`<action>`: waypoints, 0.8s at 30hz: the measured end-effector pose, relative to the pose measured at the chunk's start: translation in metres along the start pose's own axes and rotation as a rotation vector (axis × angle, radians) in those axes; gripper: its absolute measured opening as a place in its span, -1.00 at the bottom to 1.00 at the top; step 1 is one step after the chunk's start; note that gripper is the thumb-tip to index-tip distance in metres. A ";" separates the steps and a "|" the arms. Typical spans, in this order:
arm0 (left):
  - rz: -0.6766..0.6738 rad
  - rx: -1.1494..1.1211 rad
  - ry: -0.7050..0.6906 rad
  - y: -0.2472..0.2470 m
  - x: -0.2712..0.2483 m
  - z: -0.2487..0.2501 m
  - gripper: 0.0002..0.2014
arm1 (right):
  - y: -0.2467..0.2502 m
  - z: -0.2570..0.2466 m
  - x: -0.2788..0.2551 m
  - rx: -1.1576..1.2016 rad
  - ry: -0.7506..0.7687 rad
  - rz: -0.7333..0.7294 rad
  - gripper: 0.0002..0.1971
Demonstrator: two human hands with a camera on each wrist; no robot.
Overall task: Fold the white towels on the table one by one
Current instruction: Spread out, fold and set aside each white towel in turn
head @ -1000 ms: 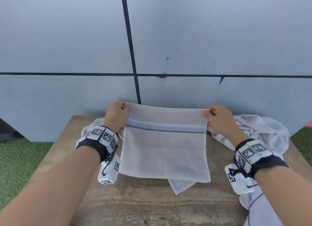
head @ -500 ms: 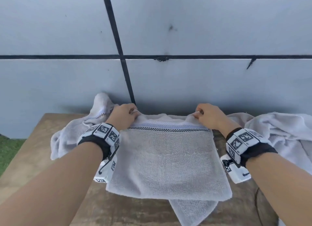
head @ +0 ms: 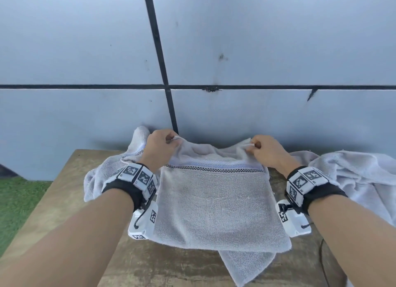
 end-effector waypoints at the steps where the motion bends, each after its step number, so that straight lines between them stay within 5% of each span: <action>1: 0.008 -0.014 0.006 0.006 -0.001 0.004 -0.88 | 0.005 -0.001 -0.007 0.117 0.008 0.049 -0.84; 7: 0.117 -0.173 0.051 0.052 -0.019 0.027 -0.85 | 0.045 0.007 -0.062 0.625 0.059 0.225 -0.92; 14: 0.035 -0.212 0.004 0.121 -0.068 0.075 -0.86 | 0.082 0.007 -0.147 0.938 0.147 0.082 -0.93; 19: 0.012 -0.357 -0.043 0.164 -0.107 0.114 -0.90 | 0.109 -0.001 -0.213 1.090 0.257 0.032 -0.94; 24: 0.079 -0.438 -0.154 0.196 -0.130 0.152 -0.85 | 0.140 -0.015 -0.262 1.004 0.395 0.049 -0.78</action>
Point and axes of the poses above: each hand's wrist, its own x-axis towards the middle knuckle, its own y-axis out of the back of the hand, z = x × y, the point moved 2 cm from there along x, towards the middle knuckle, and after that the axes turned 12 degrees about -y, right-handed, at the moved point
